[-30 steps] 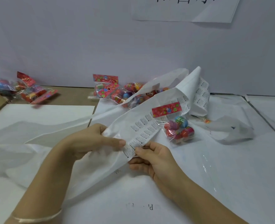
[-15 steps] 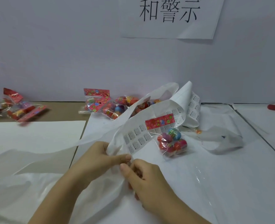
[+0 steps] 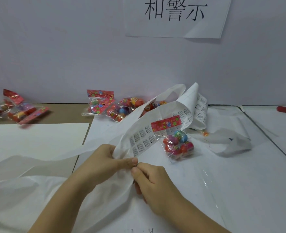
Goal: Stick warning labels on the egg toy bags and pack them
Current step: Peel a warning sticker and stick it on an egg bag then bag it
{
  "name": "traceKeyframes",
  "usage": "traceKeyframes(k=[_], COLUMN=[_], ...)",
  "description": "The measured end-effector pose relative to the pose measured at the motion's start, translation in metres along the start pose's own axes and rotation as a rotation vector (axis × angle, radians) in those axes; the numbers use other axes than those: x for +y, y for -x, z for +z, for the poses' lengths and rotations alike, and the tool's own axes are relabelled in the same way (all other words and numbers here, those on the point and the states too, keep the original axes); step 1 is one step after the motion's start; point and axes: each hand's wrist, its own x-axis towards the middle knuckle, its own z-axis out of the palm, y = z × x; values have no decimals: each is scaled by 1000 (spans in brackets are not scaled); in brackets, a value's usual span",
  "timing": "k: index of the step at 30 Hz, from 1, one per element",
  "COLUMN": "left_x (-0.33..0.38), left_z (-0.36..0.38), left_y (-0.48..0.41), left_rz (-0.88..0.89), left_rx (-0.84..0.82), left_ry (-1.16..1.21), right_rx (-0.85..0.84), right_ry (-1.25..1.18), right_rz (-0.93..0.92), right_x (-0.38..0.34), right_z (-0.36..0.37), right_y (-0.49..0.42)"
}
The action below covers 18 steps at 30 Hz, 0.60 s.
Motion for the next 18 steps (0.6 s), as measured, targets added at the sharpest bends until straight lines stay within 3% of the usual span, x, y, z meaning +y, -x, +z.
traceKeyframes(k=[5,18], left_x=[0,3], left_z=[-2,-5], left_y=[1,3], left_rz=[-17,19], left_rx=[19,-20], left_ry=[-59,15], right_rx=[4,46], right_ry=[64,-83], right_rz=[-35,6], right_x=[1,3], right_z=[0,1], right_y=[1,0])
